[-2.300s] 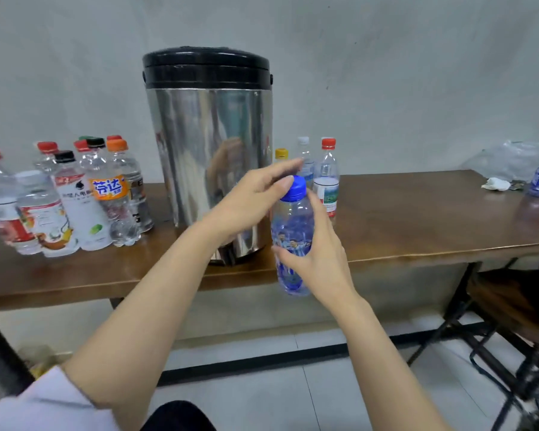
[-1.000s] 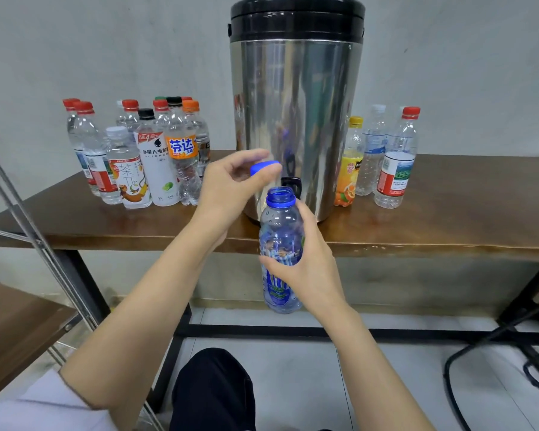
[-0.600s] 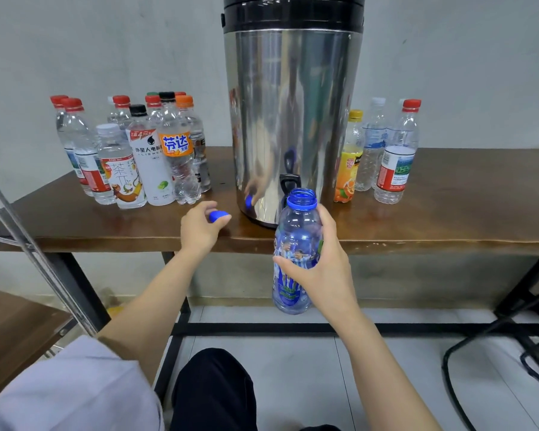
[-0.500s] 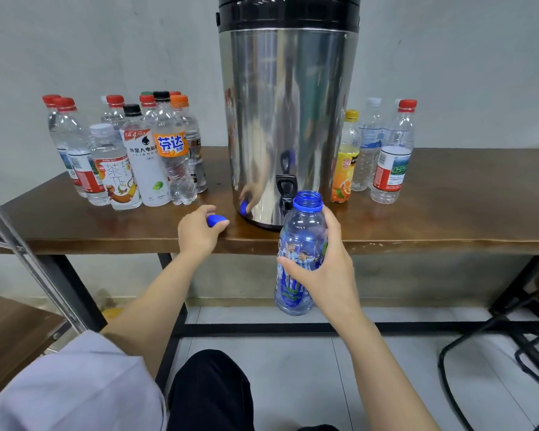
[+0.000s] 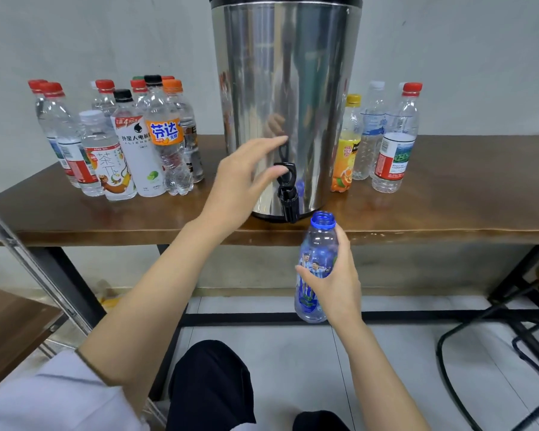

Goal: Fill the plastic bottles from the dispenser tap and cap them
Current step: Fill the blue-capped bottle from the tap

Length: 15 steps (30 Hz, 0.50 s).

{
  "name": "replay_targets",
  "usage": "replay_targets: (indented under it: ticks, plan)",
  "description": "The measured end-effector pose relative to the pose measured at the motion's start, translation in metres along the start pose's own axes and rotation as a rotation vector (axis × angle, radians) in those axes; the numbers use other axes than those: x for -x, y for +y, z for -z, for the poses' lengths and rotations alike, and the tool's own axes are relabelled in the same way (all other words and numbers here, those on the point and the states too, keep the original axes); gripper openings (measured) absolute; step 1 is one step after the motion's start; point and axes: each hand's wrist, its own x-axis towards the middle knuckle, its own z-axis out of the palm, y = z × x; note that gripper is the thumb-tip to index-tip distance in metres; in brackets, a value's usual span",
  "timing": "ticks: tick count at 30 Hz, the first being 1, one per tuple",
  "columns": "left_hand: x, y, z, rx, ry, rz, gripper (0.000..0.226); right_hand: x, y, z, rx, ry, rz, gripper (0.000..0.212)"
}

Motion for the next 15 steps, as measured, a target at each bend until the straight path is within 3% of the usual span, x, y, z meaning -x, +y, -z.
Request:
replay_targets:
  ticks: [3, 6, 11, 15]
  plan:
    - [-0.003, 0.000, -0.005, -0.063, -0.138, -0.008, 0.042, 0.005, 0.005, -0.013, 0.051, -0.082, -0.010, 0.100]
    - [-0.003, -0.002, -0.006, -0.106, -0.172, 0.022, 0.042, 0.006, 0.005, -0.024, 0.072, -0.139, 0.004, 0.100]
    - [-0.007, -0.004, -0.007, -0.191, -0.137, -0.019, 0.029, 0.002, -0.002, -0.030, 0.042, -0.149, 0.037, 0.100]
    - [0.000, -0.003, -0.013, -0.240, -0.009, -0.106, 0.019, 0.002, -0.004, -0.033, 0.019, -0.141, 0.039, 0.099]
